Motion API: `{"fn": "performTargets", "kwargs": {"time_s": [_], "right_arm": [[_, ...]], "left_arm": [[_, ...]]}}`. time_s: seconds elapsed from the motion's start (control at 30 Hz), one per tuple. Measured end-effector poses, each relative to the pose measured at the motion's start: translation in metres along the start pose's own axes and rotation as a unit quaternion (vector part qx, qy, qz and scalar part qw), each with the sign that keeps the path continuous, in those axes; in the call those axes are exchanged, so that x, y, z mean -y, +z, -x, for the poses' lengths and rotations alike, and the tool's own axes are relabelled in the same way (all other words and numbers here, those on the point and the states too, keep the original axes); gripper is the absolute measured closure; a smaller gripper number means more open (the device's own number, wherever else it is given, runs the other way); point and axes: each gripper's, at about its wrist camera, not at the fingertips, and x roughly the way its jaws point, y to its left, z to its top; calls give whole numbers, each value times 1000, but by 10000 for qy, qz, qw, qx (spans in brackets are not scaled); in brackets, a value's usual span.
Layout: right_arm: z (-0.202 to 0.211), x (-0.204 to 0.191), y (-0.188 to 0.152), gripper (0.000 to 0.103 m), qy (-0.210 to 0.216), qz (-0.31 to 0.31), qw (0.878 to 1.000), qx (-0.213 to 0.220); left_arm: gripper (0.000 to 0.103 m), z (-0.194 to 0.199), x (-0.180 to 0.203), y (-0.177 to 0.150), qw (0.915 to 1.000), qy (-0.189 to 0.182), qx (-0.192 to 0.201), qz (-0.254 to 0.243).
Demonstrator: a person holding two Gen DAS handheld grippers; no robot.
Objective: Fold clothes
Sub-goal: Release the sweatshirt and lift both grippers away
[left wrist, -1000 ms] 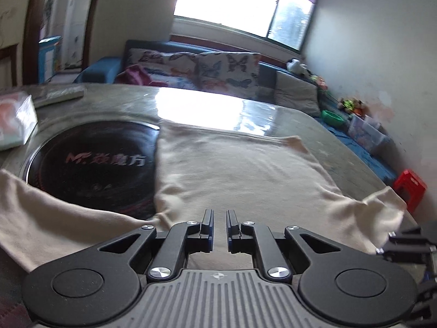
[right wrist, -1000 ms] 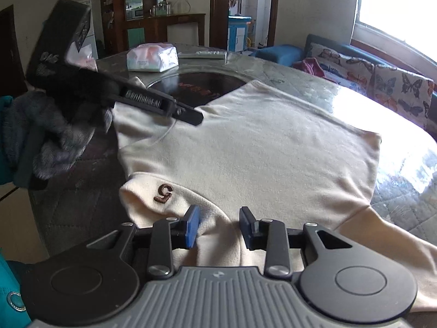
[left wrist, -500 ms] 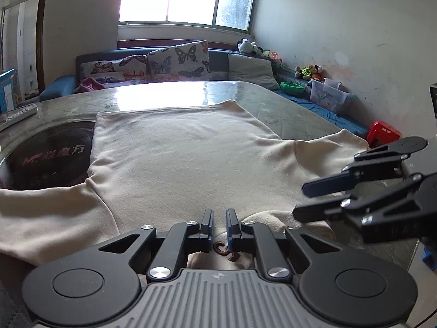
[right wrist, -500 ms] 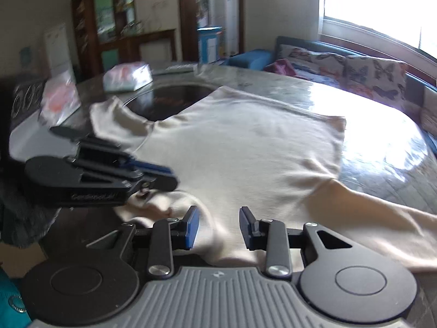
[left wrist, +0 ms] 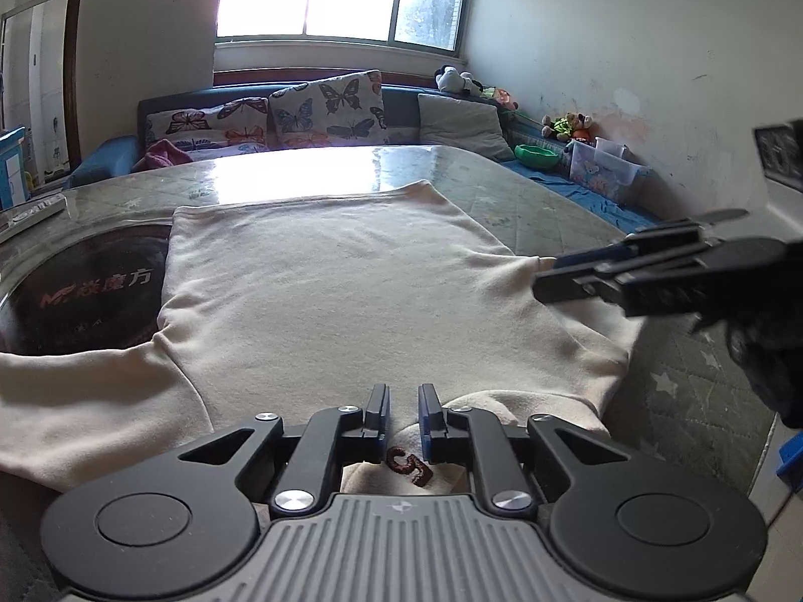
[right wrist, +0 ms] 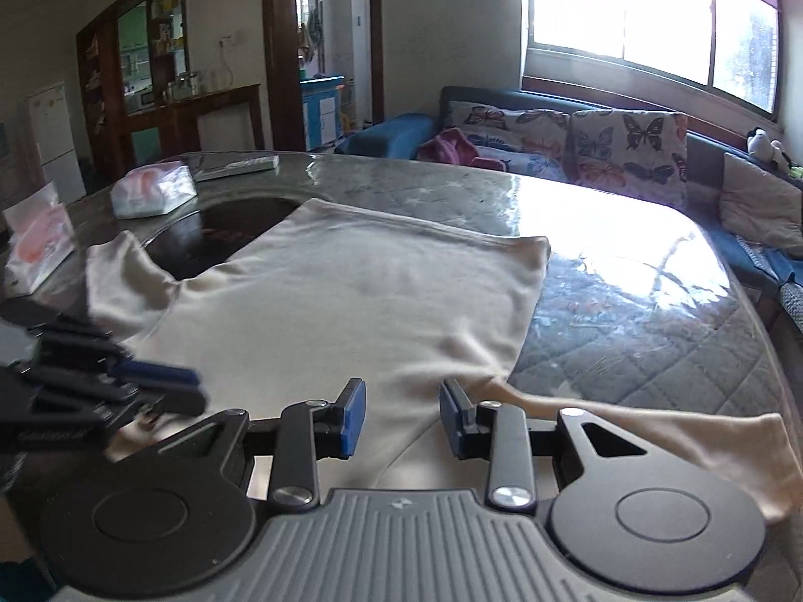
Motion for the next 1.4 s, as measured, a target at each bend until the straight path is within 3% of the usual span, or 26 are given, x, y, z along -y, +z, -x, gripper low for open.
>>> {"fn": "performTargets", "kwargs": {"time_s": [0.17, 0.37, 0.47, 0.6, 0.8, 1.07, 1.13, 1.17, 1.23, 1.4], "right_arm": [[-18, 16, -5, 71, -206, -216, 9993, -210], [17, 31, -15, 70, -370, -451, 9983, 93], [30, 52, -26, 70, -731, -718, 9947, 82], [43, 84, -44, 70, -1228, -1135, 9859, -7], [59, 141, -65, 70, -2115, -1811, 9605, -12], [53, 174, -76, 72, -2269, -2309, 9461, 83], [51, 175, -77, 77, -2298, -2322, 9451, 122], [50, 175, -76, 88, -2331, -2309, 9446, 135], [50, 174, -75, 95, -2354, -2328, 9434, 186], [65, 173, -73, 98, -2377, -2308, 9423, 480]], "left_arm": [[89, 2, -2, 0, 10000, -23, -35, -26], [89, -1, 7, 15, 9998, -191, 80, -83], [89, -6, 15, 23, 9994, -320, 123, -107], [89, -17, 29, 27, 9985, -474, 100, -236], [89, -30, 49, 29, 9973, -625, 5, -374], [89, -38, 63, 33, 9966, -651, -85, -503], [89, -40, 63, 36, 9968, -624, -90, -498], [89, -41, 63, 39, 9969, -612, -79, -485], [89, -45, 63, 46, 9971, -588, -49, -472], [89, -62, 68, 63, 9968, -660, -59, -455]]}}
